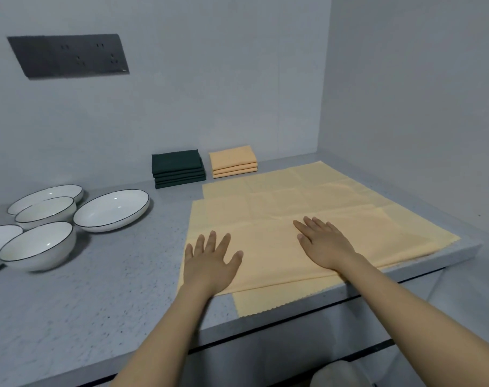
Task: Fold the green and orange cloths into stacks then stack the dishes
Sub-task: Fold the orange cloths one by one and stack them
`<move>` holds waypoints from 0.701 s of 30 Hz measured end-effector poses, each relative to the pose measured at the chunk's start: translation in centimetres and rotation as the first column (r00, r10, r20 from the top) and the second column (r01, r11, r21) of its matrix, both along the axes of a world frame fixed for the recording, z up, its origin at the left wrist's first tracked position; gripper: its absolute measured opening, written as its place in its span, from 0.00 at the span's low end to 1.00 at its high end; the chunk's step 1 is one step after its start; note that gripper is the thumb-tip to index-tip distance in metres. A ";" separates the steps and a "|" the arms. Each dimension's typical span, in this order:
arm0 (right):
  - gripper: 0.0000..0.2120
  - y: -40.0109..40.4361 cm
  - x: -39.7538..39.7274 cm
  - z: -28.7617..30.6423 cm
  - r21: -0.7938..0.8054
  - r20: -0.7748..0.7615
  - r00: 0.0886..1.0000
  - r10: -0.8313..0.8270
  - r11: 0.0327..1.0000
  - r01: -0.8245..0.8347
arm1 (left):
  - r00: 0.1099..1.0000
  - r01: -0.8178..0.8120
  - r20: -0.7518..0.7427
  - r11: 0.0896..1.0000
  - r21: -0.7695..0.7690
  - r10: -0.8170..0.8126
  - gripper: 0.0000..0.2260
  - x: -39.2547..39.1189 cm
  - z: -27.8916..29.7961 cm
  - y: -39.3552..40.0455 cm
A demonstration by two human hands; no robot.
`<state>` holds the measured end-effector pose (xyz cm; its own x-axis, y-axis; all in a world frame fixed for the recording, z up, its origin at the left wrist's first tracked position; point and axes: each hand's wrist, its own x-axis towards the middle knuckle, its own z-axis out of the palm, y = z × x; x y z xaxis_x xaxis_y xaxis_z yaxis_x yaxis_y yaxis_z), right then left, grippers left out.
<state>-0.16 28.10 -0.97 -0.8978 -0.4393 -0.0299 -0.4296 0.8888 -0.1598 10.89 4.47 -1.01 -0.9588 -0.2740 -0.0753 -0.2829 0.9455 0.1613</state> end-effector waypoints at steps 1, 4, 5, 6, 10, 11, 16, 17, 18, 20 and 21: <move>0.24 0.0 -0.1 0.1 0.009 0.005 1.000 0.001 1.000 -0.001 | 1.000 -0.003 0.000 1.000 0.008 0.003 0.29 0.0 0.1 0.0; 0.24 -0.1 -0.1 0.6 0.030 0.034 0.999 0.002 1.000 -0.003 | 1.000 -0.006 -0.012 1.000 0.025 0.007 0.28 0.1 0.6 0.2; 0.24 -0.2 -0.3 1.0 0.032 0.021 1.000 0.008 0.999 -0.009 | 0.999 -0.015 -0.051 0.999 0.037 0.017 0.26 -0.1 0.9 0.3; 0.23 -0.4 -0.6 1.4 0.026 -0.015 1.000 0.016 1.000 -0.015 | 0.994 -0.025 -0.108 0.999 0.048 0.030 0.24 -0.5 1.4 0.3; 0.16 -1.6 -3.4 2.9 -0.068 -0.128 0.992 0.015 0.997 -0.024 | 0.969 -0.056 -0.235 0.994 0.097 0.077 0.18 -3.7 3.5 0.4; 0.18 -2.0 -4.2 3.1 -0.079 -0.119 0.993 0.001 0.997 -0.010 | 0.968 -0.053 -0.237 0.992 0.114 0.079 0.17 -4.8 3.8 0.2; 0.17 -3.5 -9.1 3.3 -0.076 -0.117 0.993 -0.032 0.997 0.023 | 0.973 -0.036 -0.222 0.989 0.146 0.068 0.16 -10.3 3.9 -1.1; 0.17 -4.0 -10.8 3.1 -0.088 -0.114 0.993 -0.038 0.996 0.028 | 0.972 -0.035 -0.224 0.987 0.156 0.070 0.15 -12.0 3.6 -1.6; 0.18 -4.4 -11.9 2.9 -0.099 -0.111 0.993 -0.040 0.995 0.029 | 0.969 -0.025 -0.239 0.986 0.166 0.065 0.14 -13.2 3.3 -2.0; 0.18 -4.8 -13.2 2.7 -0.117 -0.116 0.993 -0.039 0.993 0.026 | 0.953 -0.002 -0.297 0.983 0.181 0.057 0.12 -14.6 2.8 -2.5; 0.18 -5.1 -14.2 2.5 -0.127 -0.130 0.991 -0.036 0.992 0.019 | 0.944 0.010 -0.325 0.983 0.183 0.051 0.11 -15.7 2.5 -2.8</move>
